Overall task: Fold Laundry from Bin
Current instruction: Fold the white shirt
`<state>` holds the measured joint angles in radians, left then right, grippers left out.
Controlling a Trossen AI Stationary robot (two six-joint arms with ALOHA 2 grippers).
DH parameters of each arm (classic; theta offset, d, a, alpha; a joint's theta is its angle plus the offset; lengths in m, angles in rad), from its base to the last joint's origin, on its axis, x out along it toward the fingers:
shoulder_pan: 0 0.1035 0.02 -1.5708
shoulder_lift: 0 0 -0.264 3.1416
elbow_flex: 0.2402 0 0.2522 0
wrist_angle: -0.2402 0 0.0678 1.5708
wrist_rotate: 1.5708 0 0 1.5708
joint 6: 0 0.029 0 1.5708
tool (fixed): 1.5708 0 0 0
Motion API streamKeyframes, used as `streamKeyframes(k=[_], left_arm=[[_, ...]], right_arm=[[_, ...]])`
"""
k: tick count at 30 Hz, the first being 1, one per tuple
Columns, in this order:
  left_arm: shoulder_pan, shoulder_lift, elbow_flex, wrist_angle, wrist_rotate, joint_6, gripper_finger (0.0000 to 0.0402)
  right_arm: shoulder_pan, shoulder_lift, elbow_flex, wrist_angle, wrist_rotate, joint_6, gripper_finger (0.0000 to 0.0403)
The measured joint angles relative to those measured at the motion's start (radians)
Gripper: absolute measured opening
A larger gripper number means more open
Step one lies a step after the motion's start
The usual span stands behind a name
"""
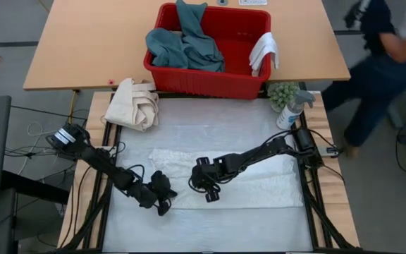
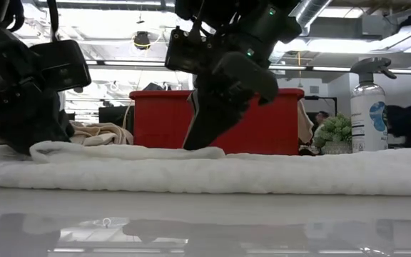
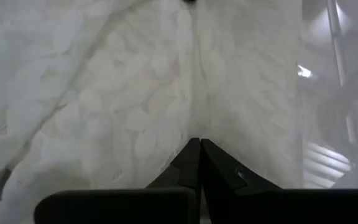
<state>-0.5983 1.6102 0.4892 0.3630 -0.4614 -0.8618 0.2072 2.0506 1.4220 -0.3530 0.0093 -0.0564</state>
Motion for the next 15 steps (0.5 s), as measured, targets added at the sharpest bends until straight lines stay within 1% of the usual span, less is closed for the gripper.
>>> streamKeyframes(k=[8, 12, 15], left_arm=[[-0.001, -0.003, 0.000, -0.016, 0.001, -0.042, 0.0000], [-0.001, -0.045, 0.003, -0.009, 0.002, -0.039, 0.0000], [0.006, -0.094, 0.007, -0.025, -0.030, -0.033, 0.0000]], right_arm=[[0.000, -0.008, 0.000, -0.013, 0.015, 0.024, 0.0015], [-0.005, -0.061, 0.013, -0.050, 0.030, 0.030, 0.0024], [-0.015, -0.108, 0.021, -0.095, 0.070, 0.030, 0.0034]])
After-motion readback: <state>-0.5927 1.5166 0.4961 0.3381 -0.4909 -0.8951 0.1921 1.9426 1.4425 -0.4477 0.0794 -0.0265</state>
